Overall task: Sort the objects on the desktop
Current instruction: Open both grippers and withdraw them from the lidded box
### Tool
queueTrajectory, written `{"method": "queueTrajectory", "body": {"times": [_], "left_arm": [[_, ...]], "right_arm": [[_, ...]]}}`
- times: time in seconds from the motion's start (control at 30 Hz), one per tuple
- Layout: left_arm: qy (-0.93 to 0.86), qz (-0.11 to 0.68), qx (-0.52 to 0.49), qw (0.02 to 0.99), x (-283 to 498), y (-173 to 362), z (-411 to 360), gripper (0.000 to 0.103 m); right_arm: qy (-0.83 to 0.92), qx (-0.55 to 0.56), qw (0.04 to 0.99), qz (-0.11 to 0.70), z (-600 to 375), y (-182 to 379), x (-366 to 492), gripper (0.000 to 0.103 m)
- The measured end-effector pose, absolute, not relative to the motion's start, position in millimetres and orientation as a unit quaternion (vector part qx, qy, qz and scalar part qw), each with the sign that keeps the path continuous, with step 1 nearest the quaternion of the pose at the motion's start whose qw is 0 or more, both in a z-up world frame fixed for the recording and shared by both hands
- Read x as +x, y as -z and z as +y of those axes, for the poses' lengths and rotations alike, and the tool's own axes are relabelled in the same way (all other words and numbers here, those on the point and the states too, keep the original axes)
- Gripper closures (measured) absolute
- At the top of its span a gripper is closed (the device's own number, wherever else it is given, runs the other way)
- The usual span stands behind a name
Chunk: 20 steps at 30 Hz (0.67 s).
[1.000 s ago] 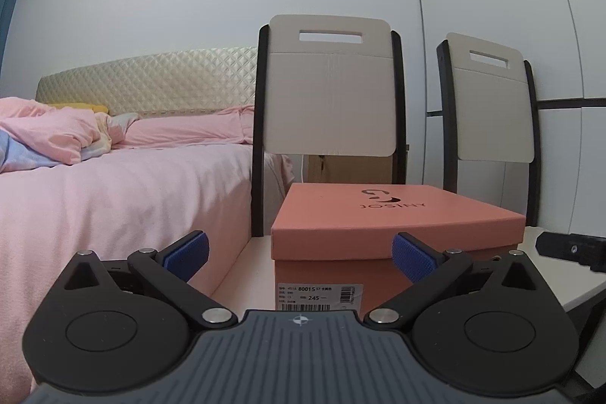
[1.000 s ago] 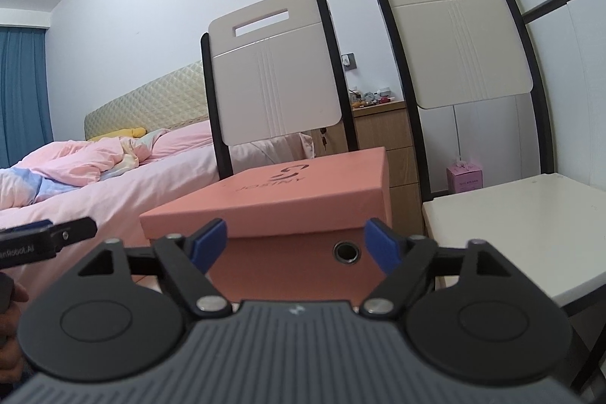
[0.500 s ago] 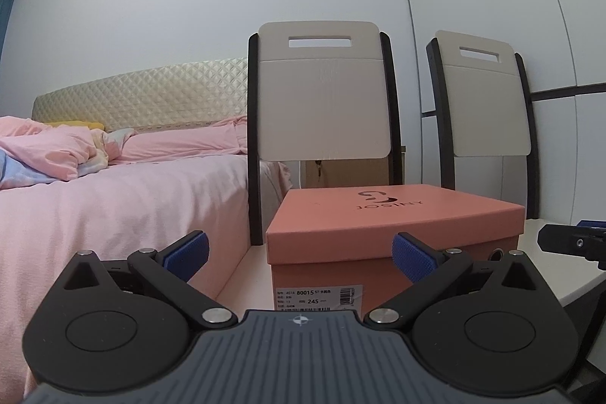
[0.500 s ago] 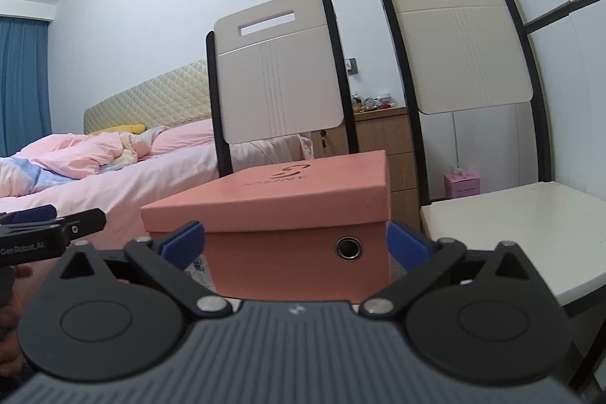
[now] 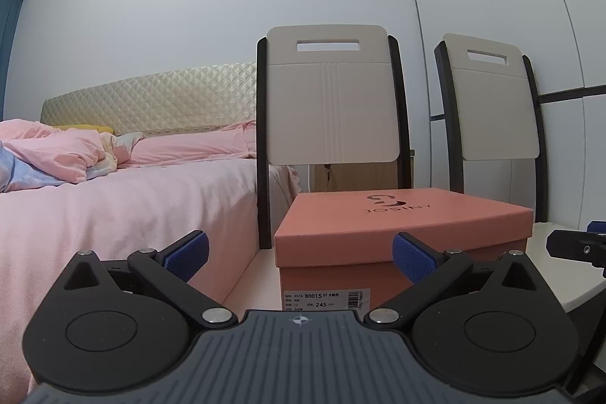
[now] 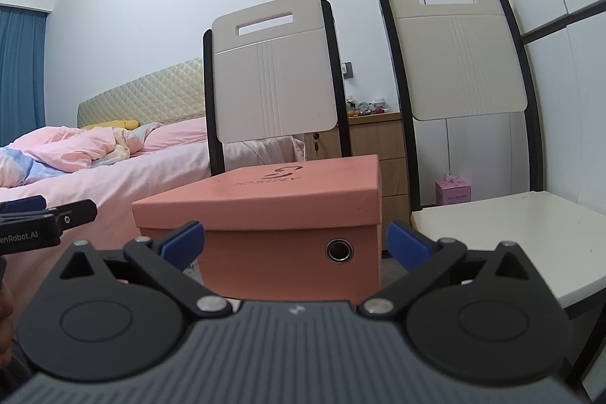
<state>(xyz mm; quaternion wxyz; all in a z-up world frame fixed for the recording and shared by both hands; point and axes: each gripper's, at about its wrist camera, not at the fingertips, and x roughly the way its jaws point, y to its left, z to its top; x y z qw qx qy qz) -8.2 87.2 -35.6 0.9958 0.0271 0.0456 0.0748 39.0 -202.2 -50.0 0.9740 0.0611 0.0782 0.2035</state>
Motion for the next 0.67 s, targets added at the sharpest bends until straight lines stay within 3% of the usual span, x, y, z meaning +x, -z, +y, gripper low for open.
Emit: {"method": "queueTrajectory", "body": {"times": [0.67], "left_arm": [[-0.078,0.049,0.037,0.995,-9.1,37.9,84.8,0.0]], "right_arm": [[-0.201,0.059,0.975,0.078,-201.4,50.6,40.2,0.0]]}}
